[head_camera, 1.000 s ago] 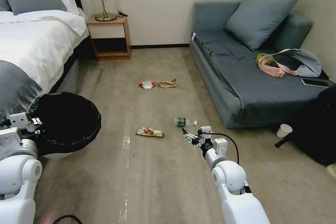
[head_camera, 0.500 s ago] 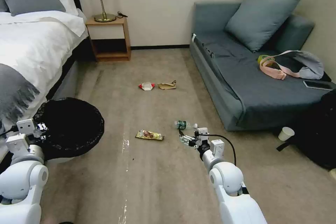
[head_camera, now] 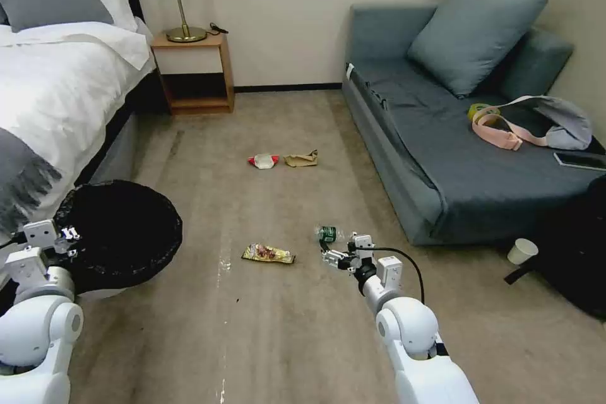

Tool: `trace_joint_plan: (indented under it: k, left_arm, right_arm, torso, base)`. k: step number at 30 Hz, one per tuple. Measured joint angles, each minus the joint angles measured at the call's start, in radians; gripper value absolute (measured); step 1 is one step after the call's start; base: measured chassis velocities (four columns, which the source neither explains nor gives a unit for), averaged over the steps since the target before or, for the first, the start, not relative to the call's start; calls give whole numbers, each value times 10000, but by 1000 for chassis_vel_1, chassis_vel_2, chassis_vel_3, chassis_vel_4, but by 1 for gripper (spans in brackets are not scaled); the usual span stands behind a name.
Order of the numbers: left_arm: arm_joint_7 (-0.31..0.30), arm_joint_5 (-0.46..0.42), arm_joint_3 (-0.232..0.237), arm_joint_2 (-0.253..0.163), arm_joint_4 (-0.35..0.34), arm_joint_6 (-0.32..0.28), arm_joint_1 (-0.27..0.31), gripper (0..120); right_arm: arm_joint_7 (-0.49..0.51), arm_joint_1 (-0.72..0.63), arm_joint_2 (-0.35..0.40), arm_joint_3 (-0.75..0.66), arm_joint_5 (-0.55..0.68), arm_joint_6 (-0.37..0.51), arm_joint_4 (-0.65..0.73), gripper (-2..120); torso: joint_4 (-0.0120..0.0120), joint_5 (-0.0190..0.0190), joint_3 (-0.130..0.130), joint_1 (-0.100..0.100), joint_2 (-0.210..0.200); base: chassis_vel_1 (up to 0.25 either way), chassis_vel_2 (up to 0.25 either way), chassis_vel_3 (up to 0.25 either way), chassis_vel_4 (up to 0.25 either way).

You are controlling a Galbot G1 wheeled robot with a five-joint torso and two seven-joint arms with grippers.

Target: Pick up the trash bin, then pick up the garbage on the floor and place it into the trash bin.

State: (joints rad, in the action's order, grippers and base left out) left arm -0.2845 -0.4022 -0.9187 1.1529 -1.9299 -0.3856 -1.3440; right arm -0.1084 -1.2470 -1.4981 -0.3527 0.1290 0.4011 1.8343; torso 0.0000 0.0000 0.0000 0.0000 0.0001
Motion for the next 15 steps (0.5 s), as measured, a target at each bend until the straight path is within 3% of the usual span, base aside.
trace_joint_plan:
  k: [15]
  left_arm:
    - [-10,139,149,151,-8,133,-109,4]
  right_arm:
    - [-140,-272,202,-83,-82,-101,86,100]
  torso:
    - [-1,0,0,0,0]
  base:
    - [-100,106,99,-105]
